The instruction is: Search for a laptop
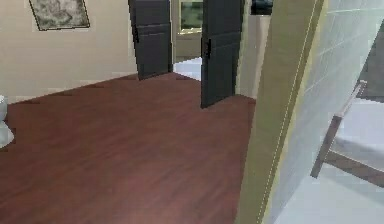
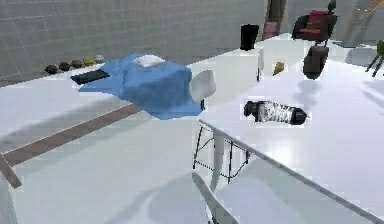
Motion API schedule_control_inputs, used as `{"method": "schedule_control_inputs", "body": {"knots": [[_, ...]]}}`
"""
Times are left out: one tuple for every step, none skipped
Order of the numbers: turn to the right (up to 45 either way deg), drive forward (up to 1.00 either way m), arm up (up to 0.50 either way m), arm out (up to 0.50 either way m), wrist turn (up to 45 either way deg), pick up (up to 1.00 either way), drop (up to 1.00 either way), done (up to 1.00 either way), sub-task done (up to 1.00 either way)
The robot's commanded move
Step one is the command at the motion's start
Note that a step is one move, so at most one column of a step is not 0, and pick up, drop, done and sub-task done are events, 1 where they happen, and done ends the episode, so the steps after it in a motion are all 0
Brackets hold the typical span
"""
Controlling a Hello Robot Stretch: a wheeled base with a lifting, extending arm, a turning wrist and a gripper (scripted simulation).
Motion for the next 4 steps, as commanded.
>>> {"method": "schedule_control_inputs", "body": {"knots": [[45.0,0.0,0.0,0.0,0.0,0.0,0.0,0.0,0.0],[18.0,0.0,0.0,0.0,0.0,0.0,0.0,0.0,0.0],[0.0,0.35,0.0,0.0,0.0,0.0,0.0,0.0,0.0],[21.0,0.0,0.0,0.0,0.0,0.0,0.0,0.0,0.0]]}}
